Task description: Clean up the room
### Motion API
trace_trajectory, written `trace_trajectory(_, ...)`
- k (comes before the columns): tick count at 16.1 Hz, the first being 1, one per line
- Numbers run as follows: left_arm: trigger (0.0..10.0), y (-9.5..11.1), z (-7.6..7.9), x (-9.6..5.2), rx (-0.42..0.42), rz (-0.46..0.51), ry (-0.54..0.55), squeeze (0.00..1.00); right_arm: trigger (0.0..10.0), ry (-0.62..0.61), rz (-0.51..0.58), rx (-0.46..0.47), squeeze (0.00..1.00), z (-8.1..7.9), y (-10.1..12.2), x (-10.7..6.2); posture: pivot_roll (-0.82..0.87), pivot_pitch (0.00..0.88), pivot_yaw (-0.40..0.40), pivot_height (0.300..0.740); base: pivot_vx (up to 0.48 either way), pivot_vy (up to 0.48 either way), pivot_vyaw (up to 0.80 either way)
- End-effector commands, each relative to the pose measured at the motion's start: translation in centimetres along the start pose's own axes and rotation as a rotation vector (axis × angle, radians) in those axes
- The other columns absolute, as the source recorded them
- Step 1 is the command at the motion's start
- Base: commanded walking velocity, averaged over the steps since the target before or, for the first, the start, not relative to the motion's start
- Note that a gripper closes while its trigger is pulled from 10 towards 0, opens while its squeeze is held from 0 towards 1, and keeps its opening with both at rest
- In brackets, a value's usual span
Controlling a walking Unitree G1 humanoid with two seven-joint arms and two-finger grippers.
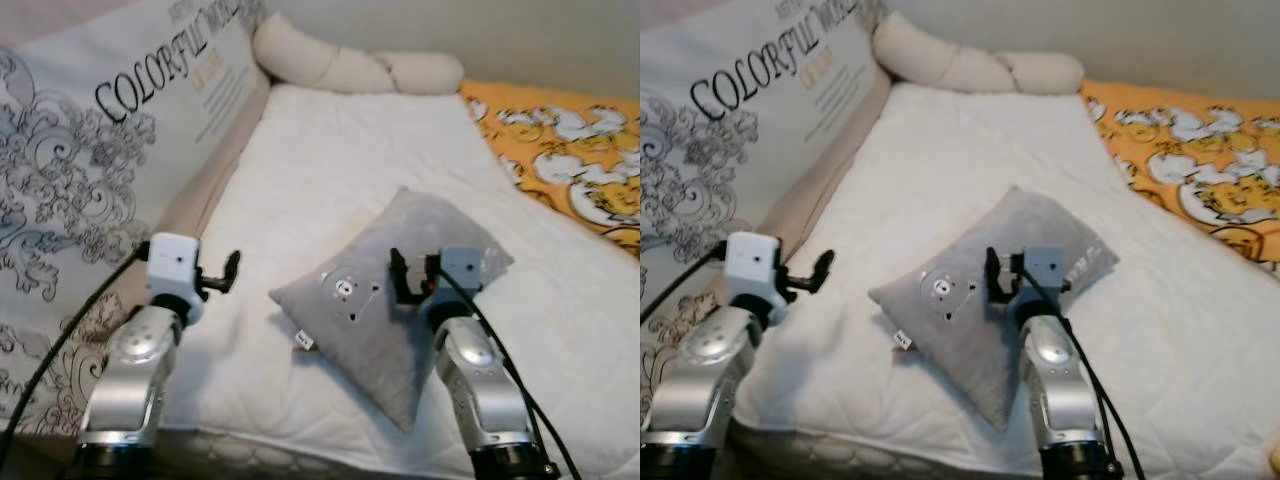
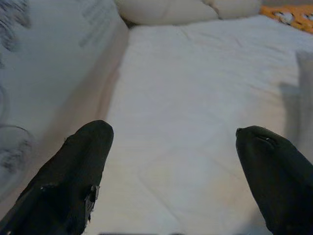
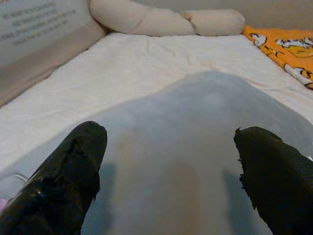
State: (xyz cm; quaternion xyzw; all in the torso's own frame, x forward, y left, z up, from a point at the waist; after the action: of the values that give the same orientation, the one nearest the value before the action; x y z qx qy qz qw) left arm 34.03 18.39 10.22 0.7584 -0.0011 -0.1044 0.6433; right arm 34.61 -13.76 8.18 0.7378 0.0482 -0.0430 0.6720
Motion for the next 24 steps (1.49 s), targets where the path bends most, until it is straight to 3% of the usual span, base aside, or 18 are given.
trace_trajectory(1,10.0,0.1,0.4,0.2,0.004,-0.003,-0.013,0.65,10.0,-0.044,0.016,0.02,0.0,1.2,0.5,0.0,0.04,0.0,-0.024,0.74,0.0,0.0,0.0)
trace_trajectory(2,10.0,0.1,0.6,0.2,0.007,-0.003,-0.018,0.65,10.0,-0.07,0.026,0.051,0.33,1.9,0.7,0.0,0.04,0.0,-0.025,0.74,0.0,0.0,0.0)
trace_trajectory(3,10.0,0.1,0.9,0.1,0.024,-0.006,-0.044,0.65,10.0,-0.147,0.013,0.079,1.0,3.6,0.5,0.0,0.04,0.0,-0.023,0.74,0.0,0.0,0.0)
trace_trajectory(5,10.0,-0.1,1.5,-0.1,0.045,-0.014,-0.085,0.65,10.0,-0.255,-0.045,0.137,1.0,6.0,-0.7,-0.1,0.04,0.0,-0.017,0.74,0.0,0.0,0.0)
trace_trajectory(7,10.0,-0.2,1.9,-0.3,0.063,-0.018,-0.115,0.66,10.0,-0.258,-0.123,0.188,1.0,6.7,-2.3,0.1,0.03,0.0,-0.012,0.74,0.0,0.0,0.0)
trace_trajectory(8,10.0,-0.2,2.2,-0.4,0.068,-0.018,-0.133,0.65,10.0,-0.246,-0.166,0.245,1.0,7.0,-3.3,0.3,0.04,0.0,-0.012,0.74,0.0,0.0,0.0)
trace_trajectory(10,10.0,0.0,3.0,-0.8,0.114,-0.013,-0.204,0.66,10.0,-0.254,-0.207,0.461,1.0,8.0,-4.5,0.9,0.04,0.0,-0.014,0.74,0.0,0.0,0.0)
trace_trajectory(12,10.0,0.1,4.4,-1.4,0.186,-0.013,-0.321,0.65,10.0,-0.197,-0.263,0.663,1.0,7.8,-6.4,1.6,0.06,0.0,-0.018,0.74,0.0,0.0,0.0)
trace_trajectory(15,10.0,0.6,5.4,-1.9,0.189,0.003,-0.416,0.66,10.0,-0.238,-0.327,0.827,1.0,8.1,-8.9,1.6,0.08,0.0,-0.022,0.74,0.0,0.0,0.0)
trace_trajectory(17,10.0,0.8,6.1,-2.6,0.19,0.003,-0.501,0.66,10.0,-0.248,-0.334,0.981,1.0,7.5,-9.7,1.6,0.11,0.0,-0.03,0.74,0.0,0.0,0.0)
trace_trajectory(18,10.0,0.5,6.2,-3.0,0.216,-0.013,-0.556,0.65,10.0,-0.235,-0.344,1.067,1.0,6.2,-9.9,2.0,0.12,0.0,-0.034,0.74,0.0,0.0,0.0)
trace_trajectory(19,10.0,0.5,6.2,-3.1,0.22,-0.019,-0.563,0.65,10.0,-0.223,-0.343,1.081,1.0,5.8,-9.8,2.2,0.12,0.0,-0.034,0.74,0.0,0.0,0.0)
trace_trajectory(20,10.0,0.4,6.0,-3.1,0.229,-0.021,-0.559,0.65,10.0,-0.186,-0.329,1.102,0.21,5.1,-9.3,2.6,0.12,0.0,-0.036,0.74,0.0,0.0,0.0)
trace_trajectory(21,10.0,0.4,5.8,-3.1,0.233,-0.023,-0.556,0.66,10.0,-0.14,-0.31,1.123,0.0,4.3,-8.6,3.1,0.12,0.0,-0.038,0.74,0.0,0.0,0.0)
trace_trajectory(23,10.0,0.4,5.6,-3.1,0.24,-0.026,-0.551,0.65,10.0,0.025,-0.302,1.135,0.0,0.9,-6.8,4.3,0.12,0.0,-0.04,0.74,0.0,0.0,0.0)
trace_trajectory(24,10.0,0.4,5.6,-3.1,0.241,-0.027,-0.551,0.65,10.0,0.028,-0.306,1.129,0.0,0.7,-6.8,4.4,0.12,0.0,-0.04,0.74,0.0,0.0,0.0)
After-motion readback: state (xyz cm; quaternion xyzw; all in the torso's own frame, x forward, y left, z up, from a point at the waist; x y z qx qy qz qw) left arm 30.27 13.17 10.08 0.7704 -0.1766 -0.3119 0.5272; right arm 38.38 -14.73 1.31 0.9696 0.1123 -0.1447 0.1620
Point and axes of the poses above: a point about 5 cm out from each wrist's last joint towards the gripper, its own x axis pointing out of the wrist towards the gripper, its own y axis along the axis of the wrist's last joint, z = x × y, the point moved 6 cm from there along x, pointing out of the wrist towards the gripper, and after that the axes turned 2 degrees about x, right-handed, at the moved point
